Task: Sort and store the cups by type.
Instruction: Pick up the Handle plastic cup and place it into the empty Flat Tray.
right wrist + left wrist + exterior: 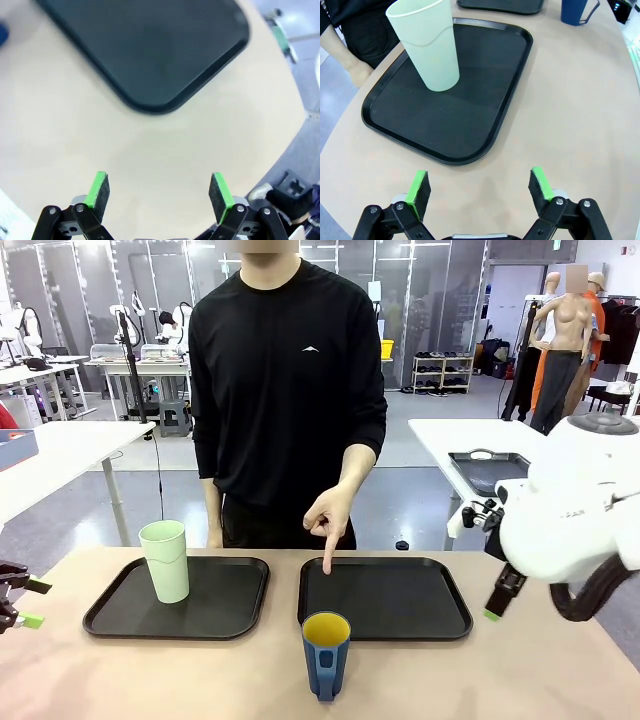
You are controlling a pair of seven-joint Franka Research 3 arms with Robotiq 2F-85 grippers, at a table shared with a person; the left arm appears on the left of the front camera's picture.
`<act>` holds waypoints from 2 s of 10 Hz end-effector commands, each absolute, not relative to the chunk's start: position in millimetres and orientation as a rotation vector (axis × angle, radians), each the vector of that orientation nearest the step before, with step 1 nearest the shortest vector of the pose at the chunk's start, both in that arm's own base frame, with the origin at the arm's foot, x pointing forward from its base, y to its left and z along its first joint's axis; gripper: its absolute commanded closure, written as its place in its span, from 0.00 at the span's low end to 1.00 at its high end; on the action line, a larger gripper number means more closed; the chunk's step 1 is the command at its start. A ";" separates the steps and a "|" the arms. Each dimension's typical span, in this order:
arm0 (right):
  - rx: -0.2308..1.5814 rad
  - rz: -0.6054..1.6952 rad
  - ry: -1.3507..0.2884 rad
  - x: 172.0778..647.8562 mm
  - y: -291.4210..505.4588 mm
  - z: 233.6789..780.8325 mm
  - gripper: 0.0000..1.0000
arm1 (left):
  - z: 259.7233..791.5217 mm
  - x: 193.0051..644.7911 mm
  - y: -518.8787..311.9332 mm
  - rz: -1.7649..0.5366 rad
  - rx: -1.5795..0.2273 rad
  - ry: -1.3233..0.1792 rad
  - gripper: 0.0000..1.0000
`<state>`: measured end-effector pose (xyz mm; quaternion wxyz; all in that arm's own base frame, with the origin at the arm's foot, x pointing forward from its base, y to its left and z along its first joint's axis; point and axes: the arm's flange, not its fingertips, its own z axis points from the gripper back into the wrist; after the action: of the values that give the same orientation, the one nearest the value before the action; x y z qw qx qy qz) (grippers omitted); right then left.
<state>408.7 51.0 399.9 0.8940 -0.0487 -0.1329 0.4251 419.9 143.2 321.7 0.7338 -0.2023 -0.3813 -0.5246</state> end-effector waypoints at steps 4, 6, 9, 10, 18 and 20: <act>-0.017 1.149 -0.235 345.5 26.5 364.9 0.00 | 323.6 421.1 143.9 -1.166 -0.453 -0.862 0.00; 0.026 1.170 -0.279 336.7 23.8 346.9 0.00 | 323.6 421.1 143.9 -1.166 -0.453 -0.862 0.00; 0.078 1.178 -0.366 326.0 15.5 326.2 0.00 | 323.6 421.1 143.9 -1.166 -0.453 -0.862 0.00; 0.117 1.159 -0.419 324.5 12.0 318.9 0.00 | 323.6 421.1 143.9 -1.166 -0.453 -0.862 0.00; 0.279 1.246 -0.568 413.2 -1.3 344.8 0.00 | 323.6 421.1 143.9 -1.166 -0.453 -0.862 0.00; 0.311 1.274 -0.570 411.0 -4.2 335.9 0.00 | 323.6 421.1 143.9 -1.166 -0.453 -0.862 0.00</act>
<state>412.0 -4.7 339.3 0.7563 0.1343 -0.2595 0.5853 419.9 143.0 321.8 0.7336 -0.2025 -0.3813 -0.5247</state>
